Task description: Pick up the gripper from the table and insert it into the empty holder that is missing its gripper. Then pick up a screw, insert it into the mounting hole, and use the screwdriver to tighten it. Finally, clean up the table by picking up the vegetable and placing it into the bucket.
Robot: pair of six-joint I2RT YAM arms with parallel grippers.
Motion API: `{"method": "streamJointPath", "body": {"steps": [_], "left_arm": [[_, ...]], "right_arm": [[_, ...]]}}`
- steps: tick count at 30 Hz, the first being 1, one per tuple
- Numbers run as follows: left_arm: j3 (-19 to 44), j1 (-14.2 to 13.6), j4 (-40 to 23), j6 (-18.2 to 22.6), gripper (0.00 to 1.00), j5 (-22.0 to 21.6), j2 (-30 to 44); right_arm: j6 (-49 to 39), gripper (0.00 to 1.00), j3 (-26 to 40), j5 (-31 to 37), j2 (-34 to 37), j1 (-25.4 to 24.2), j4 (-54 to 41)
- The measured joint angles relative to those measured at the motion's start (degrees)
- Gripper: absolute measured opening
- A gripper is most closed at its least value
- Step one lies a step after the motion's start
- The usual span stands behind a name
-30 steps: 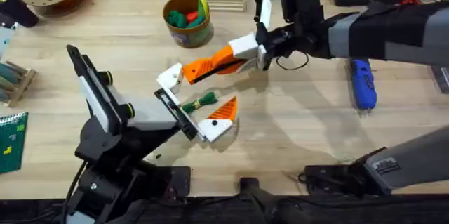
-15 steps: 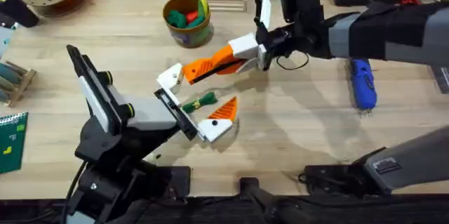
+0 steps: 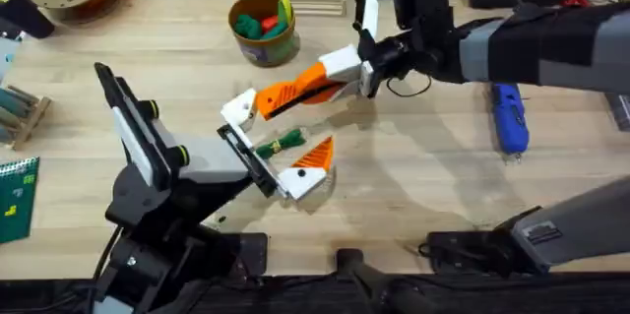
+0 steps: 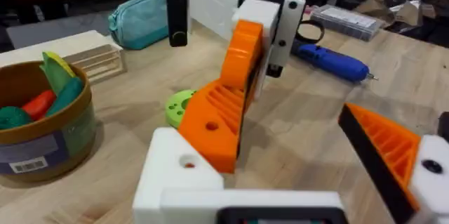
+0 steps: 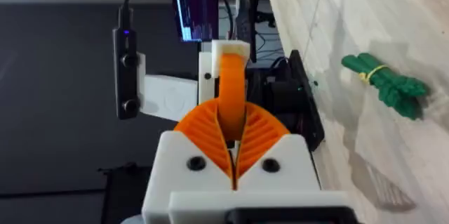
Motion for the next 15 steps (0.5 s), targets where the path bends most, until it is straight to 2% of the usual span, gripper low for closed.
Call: {"method": "streamJointPath", "body": {"steps": [15], "left_arm": [[0.0, 0.0, 0.0, -0.2, 0.987, -0.2, 0.0]], "right_arm": [[0.3, 0.018, 0.0, 1.3, 0.0, 2.2, 0.1]]}}
